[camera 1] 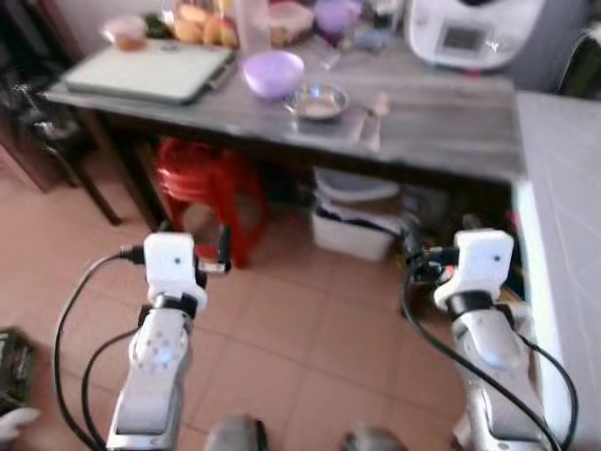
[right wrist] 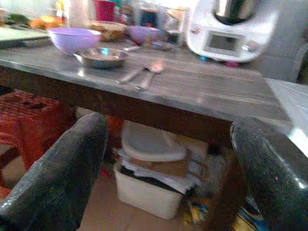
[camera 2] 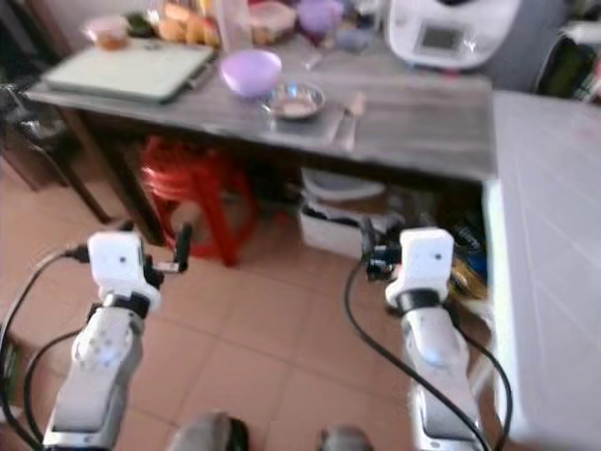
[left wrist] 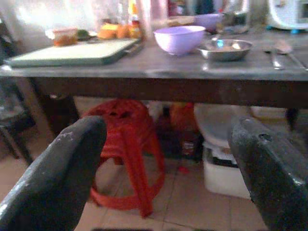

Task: Setting the table

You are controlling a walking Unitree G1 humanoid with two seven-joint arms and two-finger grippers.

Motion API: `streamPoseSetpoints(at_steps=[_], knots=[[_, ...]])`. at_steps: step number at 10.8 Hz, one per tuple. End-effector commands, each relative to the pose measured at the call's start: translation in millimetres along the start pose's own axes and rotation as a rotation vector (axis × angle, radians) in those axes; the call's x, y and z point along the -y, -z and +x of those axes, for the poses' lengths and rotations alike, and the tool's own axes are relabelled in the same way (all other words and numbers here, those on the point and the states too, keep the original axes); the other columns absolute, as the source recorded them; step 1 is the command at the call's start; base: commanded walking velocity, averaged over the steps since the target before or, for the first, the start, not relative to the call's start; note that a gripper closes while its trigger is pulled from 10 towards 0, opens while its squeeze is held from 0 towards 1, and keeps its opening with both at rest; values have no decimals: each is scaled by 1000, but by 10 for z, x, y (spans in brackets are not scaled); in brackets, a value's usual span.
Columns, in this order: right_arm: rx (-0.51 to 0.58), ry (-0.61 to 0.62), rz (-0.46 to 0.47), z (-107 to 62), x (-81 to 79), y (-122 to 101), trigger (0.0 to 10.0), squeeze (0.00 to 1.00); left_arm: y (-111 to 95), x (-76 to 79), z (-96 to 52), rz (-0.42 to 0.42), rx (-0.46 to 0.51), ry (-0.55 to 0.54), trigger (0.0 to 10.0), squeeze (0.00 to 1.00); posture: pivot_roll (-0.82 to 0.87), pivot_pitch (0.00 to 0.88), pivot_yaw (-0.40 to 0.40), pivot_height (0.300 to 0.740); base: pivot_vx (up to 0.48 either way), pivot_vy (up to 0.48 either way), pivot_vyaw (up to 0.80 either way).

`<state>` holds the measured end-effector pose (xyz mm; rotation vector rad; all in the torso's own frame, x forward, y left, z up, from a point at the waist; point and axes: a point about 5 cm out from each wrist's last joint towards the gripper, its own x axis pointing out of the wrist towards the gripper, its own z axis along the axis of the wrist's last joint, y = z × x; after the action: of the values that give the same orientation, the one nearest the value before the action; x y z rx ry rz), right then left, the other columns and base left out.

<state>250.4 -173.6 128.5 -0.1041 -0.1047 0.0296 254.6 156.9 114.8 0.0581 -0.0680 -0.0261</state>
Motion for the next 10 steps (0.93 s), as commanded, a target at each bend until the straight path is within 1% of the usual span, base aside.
streamPoseSetpoints(at_steps=[1,4,6,10], knots=[[-3,1,8,-3,18,-5,10000,0,-43,11,16,2,14,21,10000,0,-49,143,11,740,0,0,-725],[-11,-8,6,-22,19,6,10000,0,-46,26,0,-8,14,36,10000,0,-51,151,8,740,0,0,0],[-14,-17,3,-18,15,6,10000,0,-45,41,-9,-16,12,43,10000,0,-52,155,3,740,0,-323,0],[-3,-26,8,42,0,-19,10000,0,-54,25,7,-8,16,43,10000,0,-48,156,7,740,0,-342,0]])
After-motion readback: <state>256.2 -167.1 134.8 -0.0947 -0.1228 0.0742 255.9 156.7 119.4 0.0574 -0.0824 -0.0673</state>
